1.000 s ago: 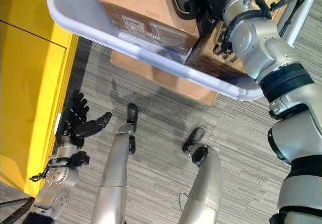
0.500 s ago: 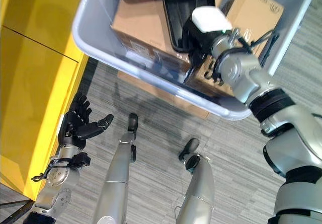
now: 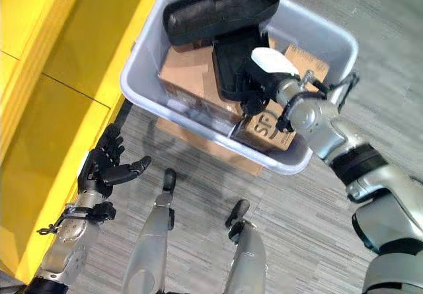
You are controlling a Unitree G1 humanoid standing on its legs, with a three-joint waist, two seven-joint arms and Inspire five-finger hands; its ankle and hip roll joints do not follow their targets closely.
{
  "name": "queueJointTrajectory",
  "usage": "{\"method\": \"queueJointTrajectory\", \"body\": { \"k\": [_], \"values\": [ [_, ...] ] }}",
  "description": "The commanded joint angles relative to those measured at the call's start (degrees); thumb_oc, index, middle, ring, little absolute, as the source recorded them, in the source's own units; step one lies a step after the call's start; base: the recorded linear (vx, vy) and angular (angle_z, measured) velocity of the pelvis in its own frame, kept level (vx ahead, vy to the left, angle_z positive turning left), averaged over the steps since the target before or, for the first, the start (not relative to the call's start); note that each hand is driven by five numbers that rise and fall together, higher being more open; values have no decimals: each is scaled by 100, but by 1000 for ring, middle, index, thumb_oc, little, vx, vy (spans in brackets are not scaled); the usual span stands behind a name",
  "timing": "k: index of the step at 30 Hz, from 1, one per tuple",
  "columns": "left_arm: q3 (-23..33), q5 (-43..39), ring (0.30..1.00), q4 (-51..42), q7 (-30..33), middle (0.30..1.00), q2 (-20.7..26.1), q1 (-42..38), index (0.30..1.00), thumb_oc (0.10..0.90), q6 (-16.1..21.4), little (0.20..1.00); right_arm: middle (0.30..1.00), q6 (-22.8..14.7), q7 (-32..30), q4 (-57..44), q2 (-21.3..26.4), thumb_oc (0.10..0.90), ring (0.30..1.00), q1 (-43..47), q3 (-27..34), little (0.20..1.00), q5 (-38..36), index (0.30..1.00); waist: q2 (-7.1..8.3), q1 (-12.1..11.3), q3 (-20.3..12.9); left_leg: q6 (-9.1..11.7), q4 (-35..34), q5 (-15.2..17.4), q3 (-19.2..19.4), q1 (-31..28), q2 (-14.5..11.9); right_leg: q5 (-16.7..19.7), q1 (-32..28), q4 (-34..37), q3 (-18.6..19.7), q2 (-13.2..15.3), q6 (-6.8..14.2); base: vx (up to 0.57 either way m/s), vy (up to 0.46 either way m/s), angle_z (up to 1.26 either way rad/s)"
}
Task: Move parts from the plastic box to the shelf.
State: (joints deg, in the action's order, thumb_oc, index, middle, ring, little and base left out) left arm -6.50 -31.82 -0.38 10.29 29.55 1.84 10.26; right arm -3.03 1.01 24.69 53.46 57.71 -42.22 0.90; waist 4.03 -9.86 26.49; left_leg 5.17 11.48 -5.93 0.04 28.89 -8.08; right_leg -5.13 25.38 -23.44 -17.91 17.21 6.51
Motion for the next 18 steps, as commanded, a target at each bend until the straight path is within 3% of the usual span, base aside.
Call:
{"method": "queueJointTrajectory", "body": {
  "k": [1, 18],
  "values": [
    [68, -65, 1000, -409, -224, 1000, 227, -80, 1000, 900, 326, 1000, 300, -379, -225, -336, 147, 400, 300, 613, 494, 300, -431, 300, 39, -44, -400, 47, 55, 277, 232, 20, -222, 447, -644, 675, 215, 208, 436, 11, 8, -8],
    [212, 49, 1000, -165, -561, 1000, 225, 318, 1000, 900, 73, 1000, 300, -410, 227, -1251, 606, 400, 300, -937, 1444, 300, -832, 300, 126, 174, -917, 128, -261, 209, 374, -869, -398, 641, -1530, 1376, 203, 163, 540, 10, -3, -4]
  ]
}}
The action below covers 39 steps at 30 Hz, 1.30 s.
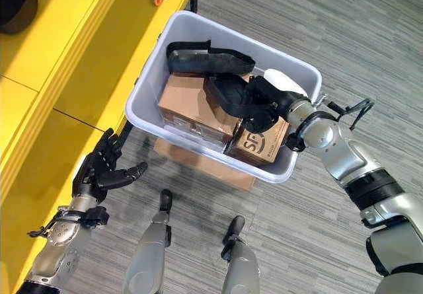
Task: Move parts from the plastic box to the shelf.
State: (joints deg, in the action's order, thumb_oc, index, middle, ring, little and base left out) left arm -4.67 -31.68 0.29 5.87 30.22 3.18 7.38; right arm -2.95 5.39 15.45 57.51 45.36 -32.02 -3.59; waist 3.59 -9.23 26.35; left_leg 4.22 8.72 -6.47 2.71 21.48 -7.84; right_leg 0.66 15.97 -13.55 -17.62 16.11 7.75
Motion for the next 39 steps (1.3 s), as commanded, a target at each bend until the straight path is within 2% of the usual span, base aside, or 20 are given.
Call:
{"method": "queueJointTrajectory", "body": {
  "k": [1, 6, 17, 23, 33, 39],
  "values": [
    [47, 51, 1000, -211, -121, 1000, 154, 206, 1000, 900, 348, 1000, 300, -426, -196, -409, 227, 400, 300, 179, 516, 300, -418, 300, 185, 125, -938, 225, -6, 263, 123, -187, -443, 74, -621, 409, 184, 267, 427, 0, 0, 0],
    [54, 118, 1000, -141, -195, 1000, 86, 282, 1000, 900, 294, 1000, 300, -465, -91, -711, 303, 400, 300, -279, 846, 300, -491, 300, 223, 208, -1093, 248, -43, 283, 208, -423, -510, 67, -792, 470, 234, 257, 444, 6, -5, -5],
    [80, 209, 1000, 58, -276, 1000, -169, 473, 1000, 900, 148, 1000, 300, -483, 70, -1199, 450, 400, 300, -1256, 1587, 300, -389, 300, 180, 481, -1490, 305, -219, 339, 479, -1095, -713, -11, -1101, 514, 473, 138, 470, 26, -8, -12],
    [68, 247, 1000, 99, -314, 1000, -228, 509, 1000, 900, 112, 1000, 300, -497, 85, -1316, 494, 400, 300, -1319, 1691, 300, -377, 300, 140, 564, -1622, 324, -289, 351, 598, -1330, -774, -61, -1182, 514, 582, 79, 464, 29, -8, -17],
    [-4, 174, 1000, 223, -378, 1000, -401, 558, 1000, 900, 85, 1000, 300, -528, 21, -1242, 440, 400, 300, -1109, 1630, 300, -275, 300, -16, 678, -1905, 367, -373, 346, 754, -1735, -909, -209, -1389, 470, 731, -19, 409, 18, -27, -13],
    [22, 222, 1000, 332, -333, 1000, -491, 598, 1000, 900, 57, 1000, 300, -546, -100, -1099, 323, 400, 300, -851, 1529, 300, -175, 300, -169, 681, -2029, 385, -330, 343, 768, -1938, -998, -388, -1514, 344, 788, -123, 306, -5, -44, -4]
  ]
}}
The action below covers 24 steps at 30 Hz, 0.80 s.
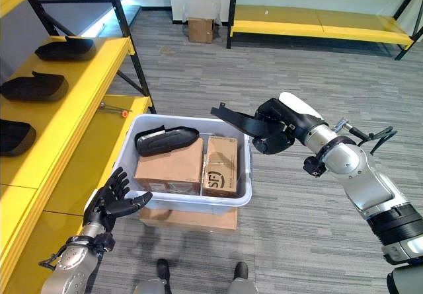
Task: Move parts from the plastic box to the shelf.
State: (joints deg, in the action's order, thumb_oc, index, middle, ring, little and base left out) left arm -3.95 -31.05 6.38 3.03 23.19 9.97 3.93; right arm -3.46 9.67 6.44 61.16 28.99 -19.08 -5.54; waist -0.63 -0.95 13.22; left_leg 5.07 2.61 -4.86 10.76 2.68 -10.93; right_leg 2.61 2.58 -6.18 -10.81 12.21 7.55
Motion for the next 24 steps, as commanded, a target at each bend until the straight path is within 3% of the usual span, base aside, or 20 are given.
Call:
{"method": "queueJointTrajectory", "body": {
  "k": [1, 6, 12, 13, 14, 15, 16, 18, 20, 21, 22, 23, 24],
  "values": [
    [-50, 160, 1000, -274, -55, 1000, 210, -87, 1000, 900, 402, 1000, 300, -499, -543, -178, -26, 400, 300, 834, 214, 300, 33, 300, 229, -136, -726, 305, 289, 173, -47, -71, -707, -621, -180, -435, 123, 249, 303, -32, -54, -4],
    [-28, 128, 1000, -257, 11, 1000, 116, -108, 1000, 900, 402, 1000, 300, -504, -636, -89, -146, 400, 300, 1137, 59, 300, 27, 300, 63, -112, -682, 314, 424, 88, -91, -148, -889, -905, -104, -823, 224, 56, 122, -56, -79, -1],
    [106, 67, 1000, -195, 72, 1000, -70, 59, 1000, 900, 397, 1000, 300, -540, -684, -4, -322, 400, 300, 1400, -127, 300, -60, 300, -102, -189, -523, 388, 538, -446, -255, -141, -1236, -1249, 119, -1361, 217, -370, -176, -120, -181, -9],
    [182, 37, 1000, -191, 103, 1000, -171, 160, 1000, 900, 414, 1000, 300, -584, -747, 23, -415, 400, 300, 1394, -132, 300, -170, 300, -215, -311, -381, 500, 530, -1215, -557, 115, -1326, -1244, 152, -1269, 103, -562, -318, -248, -240, -18],
    [223, -11, 1000, -179, 98, 1000, -223, 247, 1000, 900, 416, 1000, 300, -600, -736, -34, -401, 400, 300, 1389, -115, 300, -227, 300, -241, -399, -319, 582, 487, -1549, -698, 268, -1300, -1253, 133, -1168, 4, -579, -350, -313, -271, -7],
    [233, -29, 1000, -181, 75, 1000, -249, 285, 1000, 900, 412, 1000, 300, -603, -736, -69, -371, 400, 300, 1409, -109, 300, -246, 300, -270, -466, -292, 640, 447, -1824, -792, 419, -1271, -1204, 154, -1063, -67, -599, -378, -140, -112, 20],
    [232, -29, 1000, -184, 75, 1000, -250, 286, 1000, 900, 410, 1000, 300, -603, -735, -70, -369, 400, 300, 1408, -108, 300, -247, 300, -274, -450, -300, 644, 437, -1841, -814, 436, -1270, -1200, 155, -1053, -86, -601, -381, -141, -71, 43],
    [245, -94, 1000, -158, 31, 1000, -254, 320, 1000, 900, 421, 1000, 300, -626, -747, -100, -254, 400, 300, 1546, -175, 300, -256, 300, -250, -563, -209, 764, 416, -2246, -770, 754, -1107, -1052, 104, -702, -336, -481, -376, -175, -120, 49],
    [281, -118, 1000, -163, -41, 1000, -194, 352, 1000, 900, 450, 1000, 300, -643, -756, -99, -199, 400, 300, 1657, -292, 300, -214, 300, -155, -620, -223, 764, 633, -2046, -727, 824, -994, -899, 133, -467, -418, -343, -333, -180, -170, 62],
    [274, -115, 1000, -206, -50, 1000, -173, 334, 1000, 900, 469, 1000, 300, -676, -789, -110, -213, 400, 300, 1788, -366, 300, -199, 300, -120, -619, -247, 682, 1023, -1674, -653, 685, -906, -777, 166, -324, -511, -240, -326, -147, -133, 59],
    [277, -114, 1000, -206, -50, 1000, -177, 332, 1000, 900, 468, 1000, 300, -677, -790, -106, -212, 400, 300, 1799, -375, 300, -199, 300, -127, -617, -261, 677, 1021, -1684, -655, 707, -911, -751, 177, -300, -514, -249, -328, -192, -136, 38],
    [211, -126, 1000, -212, -36, 1000, -193, 244, 1000, 900, 487, 1000, 300, -712, -846, -143, -254, 400, 300, 1807, -335, 300, -195, 300, -116, -534, -283, 557, 1391, -1285, -530, 472, -858, -708, 225, -263, -652, -167, -365, -101, -61, 49],
    [210, -126, 1000, -211, -36, 1000, -191, 241, 1000, 900, 487, 1000, 300, -712, -845, -145, -253, 400, 300, 1803, -330, 300, -195, 300, -116, -531, -296, 551, 1387, -1297, -535, 494, -856, -685, 234, -242, -660, -169, -366, -160, -121, 66]
  ]
}}
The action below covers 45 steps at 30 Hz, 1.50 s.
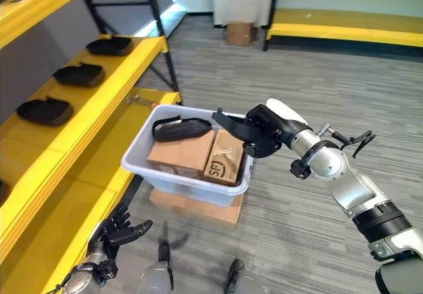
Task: Move parts from the plastic box to the shelf.
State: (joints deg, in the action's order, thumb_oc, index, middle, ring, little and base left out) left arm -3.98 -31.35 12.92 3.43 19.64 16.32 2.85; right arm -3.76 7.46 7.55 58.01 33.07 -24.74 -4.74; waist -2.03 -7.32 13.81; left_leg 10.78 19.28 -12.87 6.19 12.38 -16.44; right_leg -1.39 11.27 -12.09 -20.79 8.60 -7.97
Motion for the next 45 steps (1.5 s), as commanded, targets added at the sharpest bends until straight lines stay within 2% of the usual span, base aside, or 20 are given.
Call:
{"method": "queueJointTrajectory", "body": {
  "k": [1, 2, 3, 4, 5, 6, 7, 9, 12, 13, 17, 22, 23, 26, 33, 35, 36, 38, 40, 45],
  "values": [
    [92, -101, 1000, -840, -68, 1000, 107, -516, 1000, 900, 588, 1000, 300, -708, -666, -286, 24, 400, 300, 1276, 363, 300, -246, 300, 9, 266, -393, -113, 43, -64, 174, -776, -320, -328, -573, 224, 65, 282, 1145, -66, -57, 88],
    [87, -101, 1000, -839, -68, 1000, 111, -517, 1000, 900, 588, 1000, 300, -706, -664, -294, 26, 400, 300, 1260, 377, 300, -245, 300, 8, 267, -386, -113, 54, -55, 166, -778, -322, -338, -580, 213, 59, 284, 1147, -109, -37, 95],
    [-11, -90, 1000, -856, -94, 1000, 111, -633, 1000, 900, 566, 1000, 300, -689, -683, -387, 79, 400, 300, 1104, 536, 300, -194, 300, -43, 465, -427, -134, 67, 141, 511, -1089, -460, -352, -485, 12, -238, 431, 1154, -46, 21, 114],
    [-17, -90, 1000, -855, -93, 1000, 115, -635, 1000, 900, 566, 1000, 300, -686, -681, -397, 83, 400, 300, 1084, 555, 300, -192, 300, -39, 462, -419, -134, 66, 143, 508, -1099, -457, -363, -491, -3, -240, 437, 1156, -47, 100, 122],
    [-80, -73, 1000, -933, -133, 1000, 153, -710, 1000, 900, 553, 1000, 300, -666, -715, -439, 134, 400, 300, 952, 706, 300, -172, 300, -124, 584, -434, -75, -48, 365, 584, -1373, -531, -473, -360, -347, -359, 600, 1256, -31, 176, 149],
    [-157, -24, 1000, -988, -142, 1000, 208, -809, 1000, 900, 535, 1000, 300, -634, -747, -515, 179, 400, 300, 874, 854, 300, -115, 300, -188, 667, -440, -127, -562, 734, 716, -1476, -402, -430, -178, -668, -471, 790, 1377, -29, 182, 125],
    [-163, -22, 1000, -988, -140, 1000, 209, -813, 1000, 900, 534, 1000, 300, -631, -746, -522, 182, 400, 300, 862, 868, 300, -113, 300, -178, 670, -445, -140, -573, 737, 714, -1473, -381, -430, -169, -680, -473, 813, 1389, -16, 160, 120],
    [-169, -18, 1000, -1004, -155, 1000, 224, -852, 1000, 900, 522, 1000, 300, -618, -739, -633, 230, 400, 300, 619, 1131, 300, -95, 300, -193, 732, -443, -216, -935, 1215, 994, -1542, -316, -392, -131, -910, -500, 1020, 1484, 42, 177, 99],
    [-170, 101, 1000, -1003, -185, 1000, 305, -849, 1000, 900, 538, 1000, 300, -616, -789, -682, 63, 400, 300, 299, 1418, 300, -121, 300, -173, 649, -404, -235, -1258, 1298, 924, -1602, -113, -182, -230, -798, -543, 1208, 1614, 66, 226, 42],
    [-169, 121, 1000, -1047, -232, 1000, 405, -872, 1000, 900, 542, 1000, 300, -627, -795, -708, 59, 400, 300, 213, 1534, 300, -115, 300, -75, 585, -372, -261, -1250, 1439, 896, -1504, -28, -43, -277, -697, -604, 1326, 1684, 38, 137, -6],
    [-179, 249, 1000, -1092, -235, 1000, 463, -889, 1000, 900, 554, 1000, 300, -613, -817, -746, -36, 400, 300, 4, 1724, 300, -58, 300, 55, 467, -316, -312, -1271, 1616, 824, -1425, 193, 281, -422, -410, -714, 1541, 1863, 44, 161, 59],
    [-183, 266, 1000, -1085, -227, 1000, 460, -888, 1000, 900, 541, 1000, 300, -605, -820, -760, -87, 400, 300, -98, 1791, 300, -29, 300, 93, 445, -309, -335, -1274, 1636, 779, -1380, 261, 370, -477, -336, -760, 1600, 1910, 23, 93, 8],
    [-189, 385, 1000, -1189, -283, 1000, 518, -852, 1000, 900, 533, 1000, 300, -565, -771, -719, -267, 400, 300, -227, 1793, 300, 42, 300, 317, 316, -308, -432, -1336, 1771, 639, -1252, 535, 785, -691, 92, -956, 1774, 2111, 103, 340, 28],
    [-95, 457, 1000, -1272, -315, 1000, 604, -803, 1000, 900, 531, 1000, 300, -525, -740, -660, -423, 400, 300, -224, 1720, 300, 104, 300, 539, 184, -375, -614, -1261, 1969, 532, -1105, 840, 1285, -858, 412, -1054, 1938, 2240, 95, 320, 38],
    [-12, 547, 1000, -1363, -275, 1000, 735, -811, 1000, 900, 559, 1000, 300, -503, -764, -560, -575, 400, 300, -169, 1631, 300, 161, 300, 697, 52, -345, -864, -979, 2228, 432, -915, 1137, 1665, -859, 397, -970, 2175, 2297, 37, 150, 9],
    [23, 584, 1000, -1373, -262, 1000, 788, -855, 1000, 900, 572, 1000, 300, -499, -764, -565, -604, 400, 300, -148, 1603, 300, 188, 300, 704, 59, -326, -933, -950, 2259, 381, -886, 1167, 1640, -738, 210, -706, 2204, 2281, 23, 135, 22],
    [-4, 638, 1000, -1345, -235, 1000, 860, -929, 1000, 900, 611, 1000, 300, -507, -740, -561, -597, 400, 300, -202, 1606, 300, 195, 300, 738, 170, -294, -1029, -1023, 2120, 323, -856, 1257, 1718, -476, 100, 33, 2069, 2165, 23, 148, 45],
    [-45, 597, 1000, -1257, -216, 1000, 914, -1039, 1000, 900, 636, 1000, 300, -498, -718, -561, -480, 400, 300, -324, 1700, 300, 155, 300, 686, 406, -308, -1058, -1174, 2030, 61, -884, 1296, 1422, -162, 169, 1329, 1373, 2005, 82, 107, 42],
    [-171, 606, 1000, -1113, -259, 1000, 908, -1167, 1000, 900, 637, 1000, 300, -495, -656, -619, -328, 400, 300, -666, 1976, 300, 61, 300, 627, 630, -314, -1068, -1205, 2023, -243, -901, 1367, 950, -42, 283, 2141, 684, 1875, 150, 52, 65],
    [-435, 583, 1000, -1004, -308, 1000, 728, -1436, 1000, 900, 610, 1000, 300, -543, -663, -631, -239, 400, 300, -809, 2179, 300, 16, 300, 668, 926, -225, -994, -1132, 2088, -720, -1038, 1545, 994, 526, 497, 2242, 315, 1888, 104, -66, 78]
  ]
}}
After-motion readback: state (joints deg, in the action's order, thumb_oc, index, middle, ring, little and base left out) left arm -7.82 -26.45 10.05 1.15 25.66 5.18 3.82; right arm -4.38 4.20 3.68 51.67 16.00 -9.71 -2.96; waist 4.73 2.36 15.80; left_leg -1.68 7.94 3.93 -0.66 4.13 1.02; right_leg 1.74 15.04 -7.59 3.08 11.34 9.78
